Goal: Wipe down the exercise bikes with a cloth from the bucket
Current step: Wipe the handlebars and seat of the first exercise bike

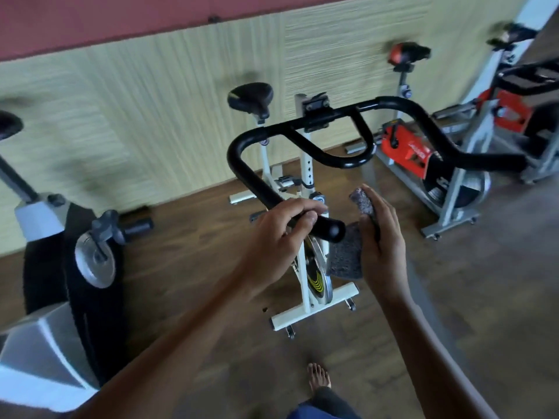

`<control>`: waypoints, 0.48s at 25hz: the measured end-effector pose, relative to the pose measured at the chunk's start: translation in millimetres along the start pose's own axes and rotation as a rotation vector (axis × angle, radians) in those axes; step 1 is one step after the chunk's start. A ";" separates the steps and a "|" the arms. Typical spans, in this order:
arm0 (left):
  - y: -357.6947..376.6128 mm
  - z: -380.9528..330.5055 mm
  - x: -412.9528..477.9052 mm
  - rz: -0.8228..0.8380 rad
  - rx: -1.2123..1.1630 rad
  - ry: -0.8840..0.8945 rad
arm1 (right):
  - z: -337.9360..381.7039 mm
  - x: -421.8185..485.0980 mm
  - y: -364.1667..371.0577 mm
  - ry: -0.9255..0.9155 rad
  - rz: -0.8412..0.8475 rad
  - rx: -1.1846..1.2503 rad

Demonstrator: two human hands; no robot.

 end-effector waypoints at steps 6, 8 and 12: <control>-2.8 4.6 -0.6 0.118 -0.028 0.076 | 45.7 -64.8 10.0 -0.037 -0.270 -0.027; -4.0 6.8 2.8 0.161 -0.056 0.113 | 54.0 -63.7 31.0 -0.109 -0.330 -0.023; -4.4 13.0 12.9 0.177 -0.120 0.256 | 48.4 -42.5 66.8 -0.343 -0.480 0.067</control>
Point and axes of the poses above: each hand's wrist, its own x-axis towards the middle knuckle, its own y-axis out of the palm, z = x × y, the point moved 3 cm from there along x, towards the middle knuckle, and after that the axes turned 6 degrees about -y, right-handed, at the moved point
